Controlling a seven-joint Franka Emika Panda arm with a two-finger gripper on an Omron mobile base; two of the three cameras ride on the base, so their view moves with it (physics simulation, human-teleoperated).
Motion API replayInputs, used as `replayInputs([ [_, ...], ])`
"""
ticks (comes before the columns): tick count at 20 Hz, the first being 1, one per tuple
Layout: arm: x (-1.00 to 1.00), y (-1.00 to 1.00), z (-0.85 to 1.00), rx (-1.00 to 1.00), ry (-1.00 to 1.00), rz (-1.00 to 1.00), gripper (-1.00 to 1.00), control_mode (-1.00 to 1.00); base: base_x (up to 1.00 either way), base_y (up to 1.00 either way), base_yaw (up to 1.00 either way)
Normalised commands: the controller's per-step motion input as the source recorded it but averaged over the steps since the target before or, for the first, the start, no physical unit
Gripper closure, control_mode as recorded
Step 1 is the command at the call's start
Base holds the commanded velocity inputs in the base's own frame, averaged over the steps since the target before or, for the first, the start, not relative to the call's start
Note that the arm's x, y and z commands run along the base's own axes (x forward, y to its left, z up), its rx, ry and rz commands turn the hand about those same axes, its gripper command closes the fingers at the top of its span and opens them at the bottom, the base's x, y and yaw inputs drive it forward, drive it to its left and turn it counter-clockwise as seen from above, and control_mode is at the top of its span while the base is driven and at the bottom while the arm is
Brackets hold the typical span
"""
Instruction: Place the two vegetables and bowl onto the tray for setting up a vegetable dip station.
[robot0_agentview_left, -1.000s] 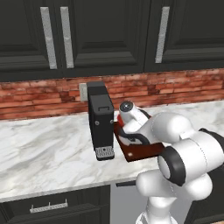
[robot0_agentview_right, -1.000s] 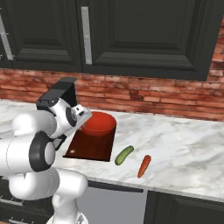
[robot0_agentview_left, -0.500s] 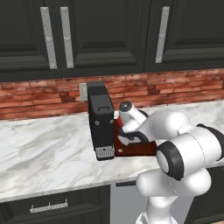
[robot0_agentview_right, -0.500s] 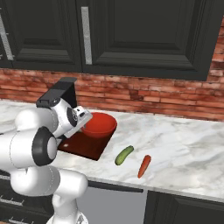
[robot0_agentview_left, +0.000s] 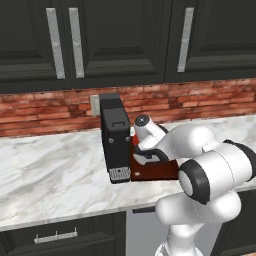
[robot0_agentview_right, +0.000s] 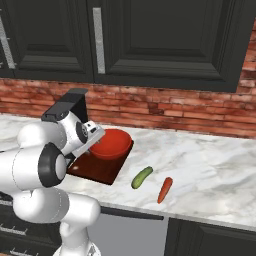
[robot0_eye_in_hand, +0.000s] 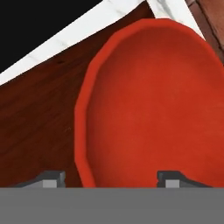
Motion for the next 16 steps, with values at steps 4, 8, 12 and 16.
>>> replayInputs([
  [4, 0.00, 0.05, 0.08, -0.02, 0.00, 0.00, -1.00, -1.00, 0.00, 0.00, 0.00],
  [8, -0.20, 0.01, 0.30, 0.00, -0.01, 0.00, -1.00, -1.00, 0.00, 0.00, 0.00],
  [12, -0.42, -0.04, 0.42, 0.11, 0.00, -0.06, -1.00, -1.00, 0.00, 0.00, 0.00],
  [16, -0.42, -0.26, 0.50, 0.21, 0.01, -0.11, -1.00, -1.00, 0.00, 0.00, 0.00],
])
